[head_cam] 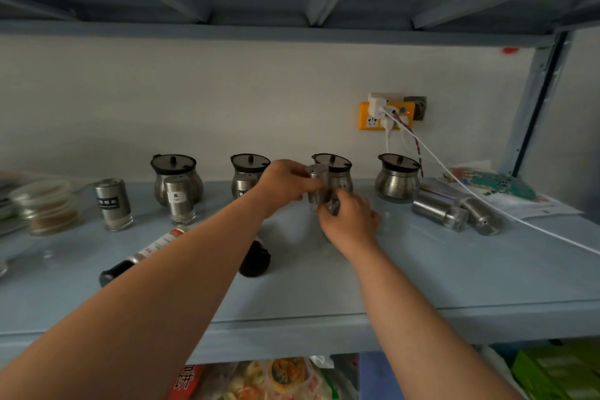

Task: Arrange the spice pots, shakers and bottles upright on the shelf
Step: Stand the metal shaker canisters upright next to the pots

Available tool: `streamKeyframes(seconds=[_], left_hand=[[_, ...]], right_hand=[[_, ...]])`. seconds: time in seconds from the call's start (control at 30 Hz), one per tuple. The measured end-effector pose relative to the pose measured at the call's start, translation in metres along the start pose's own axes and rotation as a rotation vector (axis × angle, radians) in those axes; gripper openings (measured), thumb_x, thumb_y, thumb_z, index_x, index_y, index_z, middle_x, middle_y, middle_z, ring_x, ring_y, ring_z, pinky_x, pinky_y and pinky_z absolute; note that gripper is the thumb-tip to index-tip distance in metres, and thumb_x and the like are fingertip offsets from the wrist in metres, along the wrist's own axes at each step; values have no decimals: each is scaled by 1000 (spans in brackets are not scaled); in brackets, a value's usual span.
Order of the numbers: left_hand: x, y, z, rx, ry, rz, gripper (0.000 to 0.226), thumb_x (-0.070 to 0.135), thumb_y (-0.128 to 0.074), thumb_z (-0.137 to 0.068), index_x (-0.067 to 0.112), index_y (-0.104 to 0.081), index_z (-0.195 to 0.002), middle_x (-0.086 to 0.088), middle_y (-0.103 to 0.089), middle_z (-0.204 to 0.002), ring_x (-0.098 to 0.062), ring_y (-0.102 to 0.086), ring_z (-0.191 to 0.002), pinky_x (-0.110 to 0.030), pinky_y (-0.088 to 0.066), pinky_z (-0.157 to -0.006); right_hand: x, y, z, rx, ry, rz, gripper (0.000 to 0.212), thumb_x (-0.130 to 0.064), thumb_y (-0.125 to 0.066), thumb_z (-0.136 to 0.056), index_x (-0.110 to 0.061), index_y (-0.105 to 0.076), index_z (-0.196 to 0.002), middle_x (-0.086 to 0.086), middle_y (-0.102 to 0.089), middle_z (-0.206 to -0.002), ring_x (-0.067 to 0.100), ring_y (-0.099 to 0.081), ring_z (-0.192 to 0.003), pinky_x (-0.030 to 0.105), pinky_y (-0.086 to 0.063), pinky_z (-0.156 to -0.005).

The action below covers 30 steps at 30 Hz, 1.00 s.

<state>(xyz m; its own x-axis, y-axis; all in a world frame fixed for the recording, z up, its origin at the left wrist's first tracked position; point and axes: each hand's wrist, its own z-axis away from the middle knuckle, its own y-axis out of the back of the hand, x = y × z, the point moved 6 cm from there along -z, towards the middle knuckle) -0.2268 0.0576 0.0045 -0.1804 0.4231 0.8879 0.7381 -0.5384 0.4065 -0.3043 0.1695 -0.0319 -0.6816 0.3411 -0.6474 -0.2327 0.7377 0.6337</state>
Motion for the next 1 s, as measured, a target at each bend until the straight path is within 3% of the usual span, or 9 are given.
streamKeyframes(seconds=[0.13, 0.23, 0.37, 0.47, 0.77, 0.9, 1.0], left_hand=[[-4, -3, 6, -85, -25, 104, 23, 13, -73, -78, 6, -68, -100, -4, -68, -84, -11, -65, -76, -14, -55, -66], [-5, -3, 8, -116, -12, 140, 27, 14, -73, -80, 5, -67, -105, -1, -68, -82, -10, -65, -76, -11, -54, -63], [-7, 0, 7, -98, -10, 193, 19, 14, -74, -78, 14, -67, -95, -4, -70, -89, -14, -67, -83, -22, -55, -77], [-9, 2, 6, -78, -15, 207, 31, 14, -74, -77, 6, -66, -106, -12, -71, -101, -19, -68, -92, -24, -56, -81], [-14, -1, 3, -35, -14, 187, 38, 9, -67, -84, -3, -57, -120, -11, -65, -103, -18, -63, -95, -17, -55, -76], [-21, 0, -3, 26, -15, 80, 42, 10, -63, -88, 0, -54, -127, -15, -62, -119, -25, -61, -109, -37, -49, -99], [-21, 0, -6, 24, -8, 24, 42, 9, -60, -90, 5, -52, -131, -14, -59, -126, -24, -58, -114, -35, -47, -101]], right_hand=[[-1, -3, -2, -7, 37, -15, 25, -34, -51, -89, -19, -55, -109, 4, -63, -113, 28, -52, -115, 45, -31, -101], [-1, -8, -4, -15, 60, -16, 29, -40, -52, -89, -19, -53, -109, 2, -63, -113, 27, -52, -115, 42, -31, -98], [-2, -9, -5, 24, 89, -74, 30, -45, -55, -86, -23, -53, -107, -4, -65, -110, 23, -54, -113, 38, -28, -90], [-5, -5, -2, 57, 108, -113, 28, -44, -59, -85, -23, -56, -104, -7, -66, -104, 21, -56, -109, 37, -27, -86], [-2, -8, -4, 48, 60, -161, 31, -41, -66, -79, -25, -59, -104, -7, -67, -107, 18, -55, -111, 32, -24, -85], [1, -9, -5, 40, 49, -163, 36, -35, -70, -76, -24, -59, -109, -5, -65, -111, 17, -55, -112, 33, -28, -90], [2, -7, -4, 62, 46, -198, 32, -31, -71, -75, -20, -61, -103, -3, -66, -108, 19, -58, -107, 37, -37, -94]])
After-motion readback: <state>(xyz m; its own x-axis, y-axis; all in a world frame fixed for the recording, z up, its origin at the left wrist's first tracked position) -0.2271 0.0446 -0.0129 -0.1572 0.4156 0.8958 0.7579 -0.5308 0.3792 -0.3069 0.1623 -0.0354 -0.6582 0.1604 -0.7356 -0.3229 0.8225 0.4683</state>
